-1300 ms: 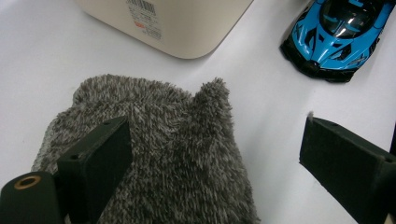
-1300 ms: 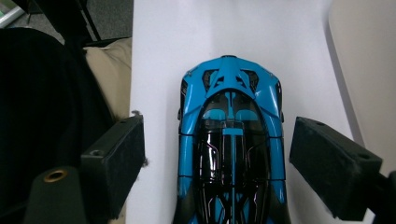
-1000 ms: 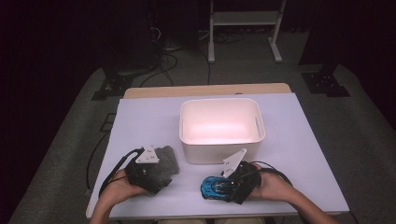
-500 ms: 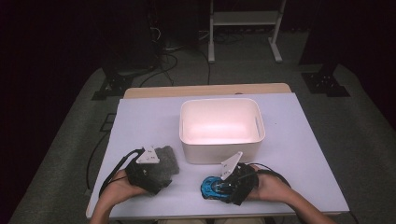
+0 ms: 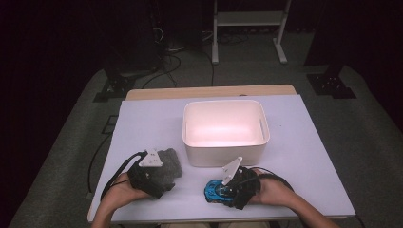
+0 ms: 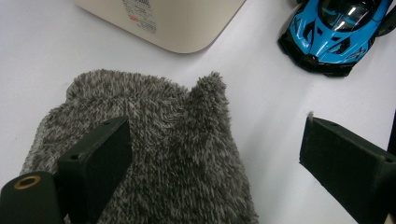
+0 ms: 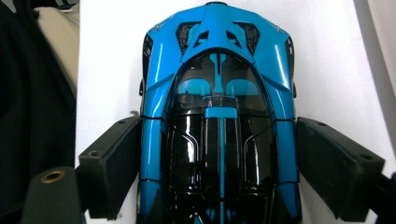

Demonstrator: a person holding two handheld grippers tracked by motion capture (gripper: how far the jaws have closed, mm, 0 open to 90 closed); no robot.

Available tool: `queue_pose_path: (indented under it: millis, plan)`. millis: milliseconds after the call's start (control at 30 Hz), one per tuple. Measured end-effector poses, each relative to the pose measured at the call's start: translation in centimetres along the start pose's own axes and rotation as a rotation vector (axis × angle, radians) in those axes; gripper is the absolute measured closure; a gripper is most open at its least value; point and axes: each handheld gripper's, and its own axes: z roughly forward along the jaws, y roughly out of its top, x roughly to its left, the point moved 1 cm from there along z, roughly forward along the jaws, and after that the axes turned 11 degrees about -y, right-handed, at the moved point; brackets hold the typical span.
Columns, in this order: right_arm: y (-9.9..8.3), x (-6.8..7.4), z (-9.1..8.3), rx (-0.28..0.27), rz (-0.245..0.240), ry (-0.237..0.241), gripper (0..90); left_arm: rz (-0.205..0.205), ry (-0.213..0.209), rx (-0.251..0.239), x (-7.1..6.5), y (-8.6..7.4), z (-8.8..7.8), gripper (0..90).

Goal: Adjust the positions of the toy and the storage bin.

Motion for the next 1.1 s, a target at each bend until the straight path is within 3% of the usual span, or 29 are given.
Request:
queue_pose_path:
  millis: [300, 433, 1100]
  plan:
    - [0.12, 0.16, -0.02, 0.013, -0.001, -0.015, 17.4, 0.0, -0.001, 0.002, -0.04, 0.02, 0.0, 8.8]
    - [0.18, 0.14, -0.23, 0.016, -0.005, -0.004, 24.8, 0.001, -0.001, 0.004, -0.06, 0.02, 0.03, 8.7]
    - [0.23, -0.2, -0.51, 0.019, -0.022, 0.019, 25.1, 0.0, -0.001, 0.005, 0.02, -0.13, -0.05, 8.7]
